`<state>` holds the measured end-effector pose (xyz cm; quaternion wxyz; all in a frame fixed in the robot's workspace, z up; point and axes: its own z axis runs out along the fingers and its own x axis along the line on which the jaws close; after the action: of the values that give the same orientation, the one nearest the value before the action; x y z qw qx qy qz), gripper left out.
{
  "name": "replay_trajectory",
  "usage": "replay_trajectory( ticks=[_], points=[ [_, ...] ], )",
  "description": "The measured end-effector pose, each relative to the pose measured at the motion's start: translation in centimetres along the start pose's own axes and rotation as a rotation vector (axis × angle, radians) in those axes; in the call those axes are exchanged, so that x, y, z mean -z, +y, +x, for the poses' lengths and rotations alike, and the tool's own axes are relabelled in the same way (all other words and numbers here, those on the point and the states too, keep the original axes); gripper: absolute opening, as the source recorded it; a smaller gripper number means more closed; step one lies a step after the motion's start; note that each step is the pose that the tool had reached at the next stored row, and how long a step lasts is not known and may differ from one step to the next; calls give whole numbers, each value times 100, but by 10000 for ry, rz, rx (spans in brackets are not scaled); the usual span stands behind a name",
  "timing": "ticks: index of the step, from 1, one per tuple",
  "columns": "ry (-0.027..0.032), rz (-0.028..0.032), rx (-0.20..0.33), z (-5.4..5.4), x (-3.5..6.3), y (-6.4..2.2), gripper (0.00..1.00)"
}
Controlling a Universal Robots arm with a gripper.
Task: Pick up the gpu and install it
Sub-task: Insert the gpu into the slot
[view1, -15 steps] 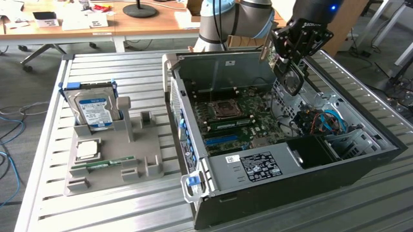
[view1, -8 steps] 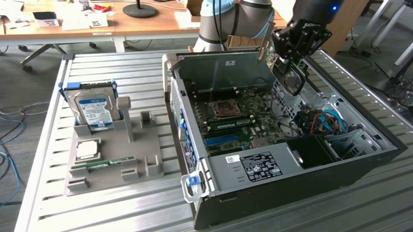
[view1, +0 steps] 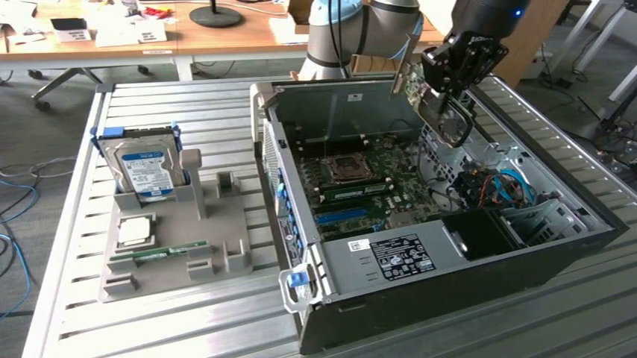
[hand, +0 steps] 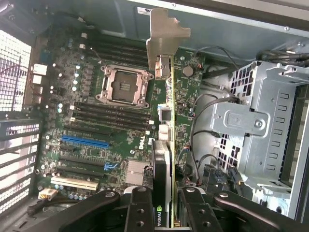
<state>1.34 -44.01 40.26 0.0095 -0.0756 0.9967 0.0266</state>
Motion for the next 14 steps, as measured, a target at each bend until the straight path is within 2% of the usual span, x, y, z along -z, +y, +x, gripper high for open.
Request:
replay_trajectory(
  ticks=[7,14],
  points=[
    [2,-1,49,0,0,0,27],
    [38,-17,753,0,-1,0,27]
  ],
)
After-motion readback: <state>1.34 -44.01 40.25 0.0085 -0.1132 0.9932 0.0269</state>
